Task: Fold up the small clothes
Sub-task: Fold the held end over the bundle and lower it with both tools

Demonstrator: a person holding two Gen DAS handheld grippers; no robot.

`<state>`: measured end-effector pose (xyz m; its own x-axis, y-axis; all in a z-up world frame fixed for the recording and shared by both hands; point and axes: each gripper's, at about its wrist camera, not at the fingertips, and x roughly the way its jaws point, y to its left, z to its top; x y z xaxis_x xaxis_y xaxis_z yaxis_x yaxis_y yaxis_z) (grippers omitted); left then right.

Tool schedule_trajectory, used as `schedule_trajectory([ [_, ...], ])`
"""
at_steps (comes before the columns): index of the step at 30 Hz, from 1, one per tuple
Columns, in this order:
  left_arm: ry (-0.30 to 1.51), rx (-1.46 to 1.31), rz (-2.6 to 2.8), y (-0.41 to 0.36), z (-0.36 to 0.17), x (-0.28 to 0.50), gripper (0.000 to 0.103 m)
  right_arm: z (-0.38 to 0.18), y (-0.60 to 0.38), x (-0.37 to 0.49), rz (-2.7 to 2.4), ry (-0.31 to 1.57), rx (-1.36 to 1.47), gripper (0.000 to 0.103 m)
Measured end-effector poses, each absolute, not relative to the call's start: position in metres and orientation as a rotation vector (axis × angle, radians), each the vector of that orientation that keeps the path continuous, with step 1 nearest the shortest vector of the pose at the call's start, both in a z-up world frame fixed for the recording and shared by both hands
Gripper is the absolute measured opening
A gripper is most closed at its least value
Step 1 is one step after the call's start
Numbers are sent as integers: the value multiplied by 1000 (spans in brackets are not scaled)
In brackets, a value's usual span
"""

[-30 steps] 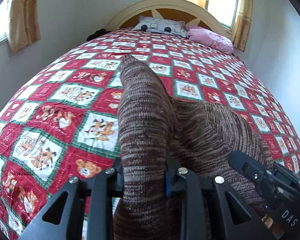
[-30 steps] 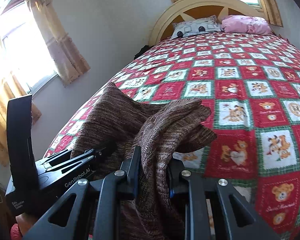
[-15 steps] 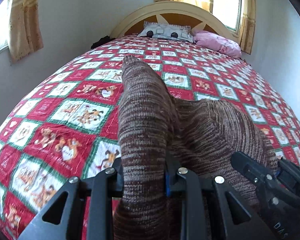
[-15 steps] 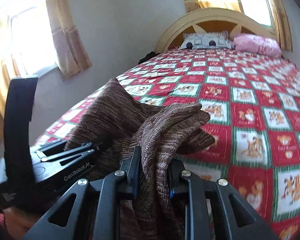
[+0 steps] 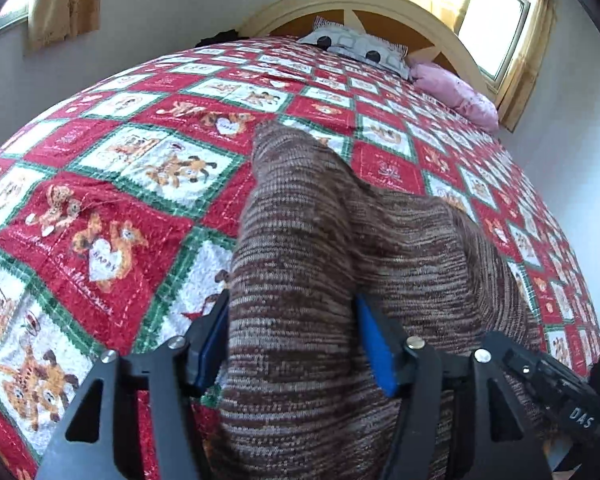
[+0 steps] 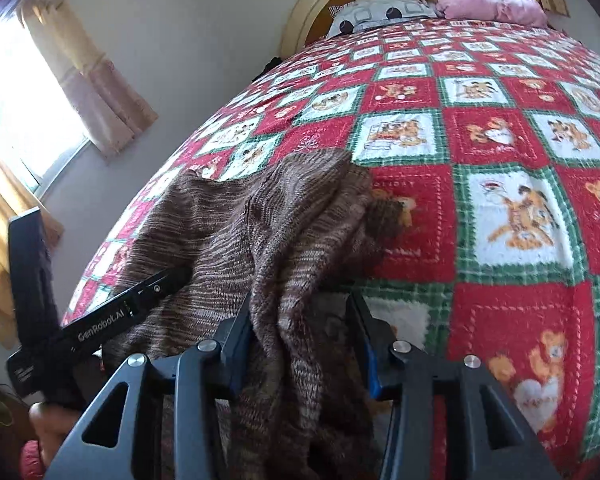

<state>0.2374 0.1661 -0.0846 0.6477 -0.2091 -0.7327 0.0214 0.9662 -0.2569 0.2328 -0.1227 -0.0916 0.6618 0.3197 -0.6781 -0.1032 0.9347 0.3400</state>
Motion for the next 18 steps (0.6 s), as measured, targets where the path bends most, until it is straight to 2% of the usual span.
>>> schedule_trajectory([
  [2, 855, -206, -107, 161, -84, 236, 70, -72, -118, 221, 167, 717, 199, 45],
  [3, 856, -186, -77, 159, -84, 236, 78, -62, -115, 218, 139, 671, 152, 40],
  [4, 858, -173, -45, 158, -84, 236, 87, -53, -108, 216, 113, 631, 90, 30],
  [6, 866, -155, 19, 157, -84, 236, 96, -40, -91, 224, 102, 603, -17, 22],
  [9, 872, -157, 31, 160, -85, 238, 98, -42, -63, 249, 141, 639, -116, 22],
  [13, 875, -165, 27, 162, -86, 240, 99, -85, -61, 293, 79, 799, -116, 19],
  [18, 882, -152, 35, 160, -88, 244, 101, -91, -70, 304, 70, 785, -121, 16],
])
